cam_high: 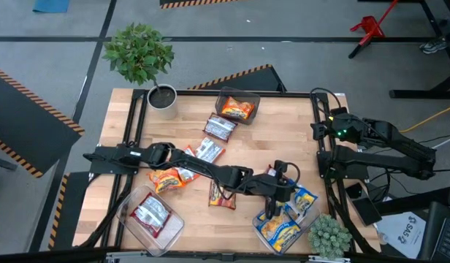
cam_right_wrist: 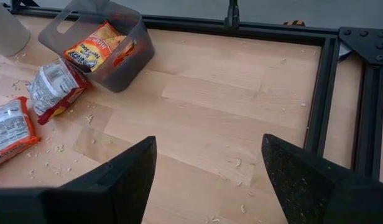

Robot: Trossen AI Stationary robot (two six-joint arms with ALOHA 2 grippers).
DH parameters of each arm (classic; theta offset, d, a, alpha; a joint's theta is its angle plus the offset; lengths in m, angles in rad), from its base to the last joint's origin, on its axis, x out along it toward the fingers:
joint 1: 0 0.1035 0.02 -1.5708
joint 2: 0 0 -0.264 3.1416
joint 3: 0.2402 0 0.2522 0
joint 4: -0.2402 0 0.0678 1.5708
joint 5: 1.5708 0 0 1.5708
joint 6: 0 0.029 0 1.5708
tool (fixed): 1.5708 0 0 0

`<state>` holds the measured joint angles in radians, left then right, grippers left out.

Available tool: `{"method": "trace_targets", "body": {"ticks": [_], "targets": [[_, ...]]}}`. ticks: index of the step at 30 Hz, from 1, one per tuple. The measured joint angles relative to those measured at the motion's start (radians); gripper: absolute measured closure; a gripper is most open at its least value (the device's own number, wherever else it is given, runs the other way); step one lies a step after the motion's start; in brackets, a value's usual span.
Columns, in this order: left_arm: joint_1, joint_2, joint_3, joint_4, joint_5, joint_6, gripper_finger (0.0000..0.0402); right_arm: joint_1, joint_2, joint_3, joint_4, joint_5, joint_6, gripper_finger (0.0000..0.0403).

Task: Sort Maruchan noodles
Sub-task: Put the blue noodle pack into the right transparent bin

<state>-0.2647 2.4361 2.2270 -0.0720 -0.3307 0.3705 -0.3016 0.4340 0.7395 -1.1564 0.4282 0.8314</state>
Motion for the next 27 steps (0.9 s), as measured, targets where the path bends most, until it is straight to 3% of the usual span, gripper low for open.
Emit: {"method": "trace_targets", "body": {"ticks": [14,27], "targets": [[-0.010,0.048,-0.001,0.029,0.000,-0.020,0.0399,0.000,0.000,0.000,-0.002,0.006,-0.002,0.0123],[-0.009,0.046,-0.001,0.009,0.065,0.024,0.0314,0.000,0.000,0.000,-0.002,0.007,-0.003,0.0123]]}}
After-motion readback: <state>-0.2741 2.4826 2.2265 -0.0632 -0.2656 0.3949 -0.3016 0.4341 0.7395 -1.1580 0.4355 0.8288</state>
